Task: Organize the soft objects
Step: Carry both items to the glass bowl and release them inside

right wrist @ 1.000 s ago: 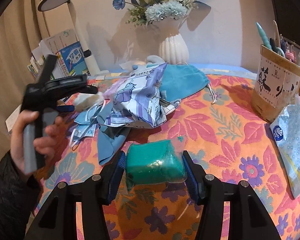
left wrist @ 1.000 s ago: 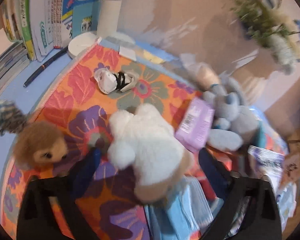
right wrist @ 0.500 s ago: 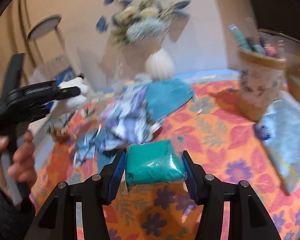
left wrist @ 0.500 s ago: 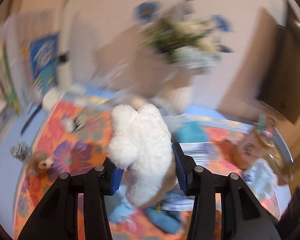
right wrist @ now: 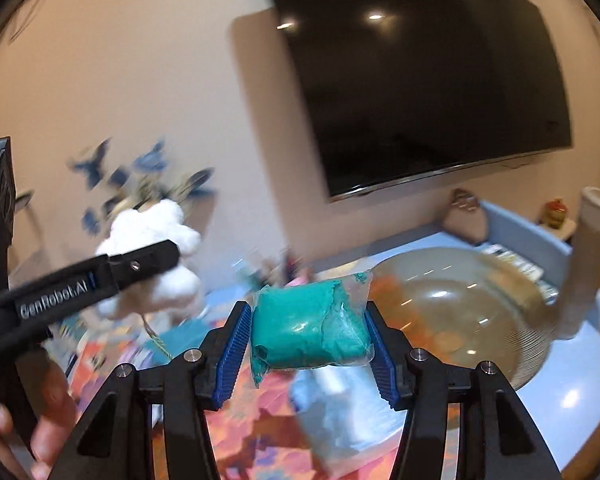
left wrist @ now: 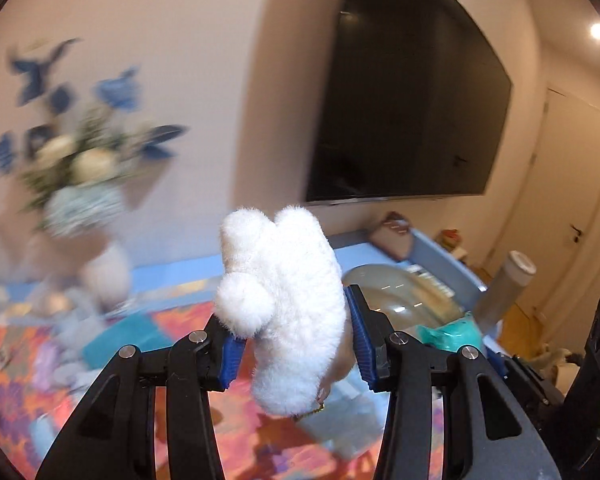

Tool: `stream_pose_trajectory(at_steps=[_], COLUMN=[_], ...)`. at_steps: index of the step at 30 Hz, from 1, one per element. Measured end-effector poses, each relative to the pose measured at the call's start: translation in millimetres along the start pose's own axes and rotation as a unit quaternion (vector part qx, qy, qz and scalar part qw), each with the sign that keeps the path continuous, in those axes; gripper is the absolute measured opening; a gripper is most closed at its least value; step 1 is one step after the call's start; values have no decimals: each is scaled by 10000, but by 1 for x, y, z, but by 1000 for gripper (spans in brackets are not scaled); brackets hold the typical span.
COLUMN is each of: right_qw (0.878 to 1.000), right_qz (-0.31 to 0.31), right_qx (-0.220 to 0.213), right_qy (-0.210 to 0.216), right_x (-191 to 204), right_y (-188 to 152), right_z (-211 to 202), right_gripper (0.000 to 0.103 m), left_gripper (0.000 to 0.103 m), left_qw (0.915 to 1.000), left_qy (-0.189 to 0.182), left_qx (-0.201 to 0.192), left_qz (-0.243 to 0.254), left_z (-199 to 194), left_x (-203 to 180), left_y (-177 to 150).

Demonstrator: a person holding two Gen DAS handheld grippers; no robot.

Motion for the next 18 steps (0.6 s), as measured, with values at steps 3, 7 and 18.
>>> stream_pose_trajectory(at_steps=[3,7,18], right_qw=[9990,9917,9649], right_qz=[276,917,2032], right_qx=[47,479,1300], right_qy=[-358,-768,-1040], right_x=[-37,-93,-176], right_y=[13,4,-56], right_z=[1,22,45], right_gripper=[54,54,70], left_gripper=[43,43,76], left_qw=[9994,9959,9832], left_qy=[-251,-466,-1003], left_qx=[224,703,1479], left_qz=[110,329,365], left_z=[27,73,113], left_x=[-34,-62,-79], left_y=[-7,-28,-64])
Point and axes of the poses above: each gripper's, at about its wrist camera, not at the fingertips, and z roughly the way its jaws point, x to its left, y to its top, the point moved 8 cm from there along z, roughly the way its jaws point, and after that the axes turned 13 degrees about -z, right-handed, at the moved point
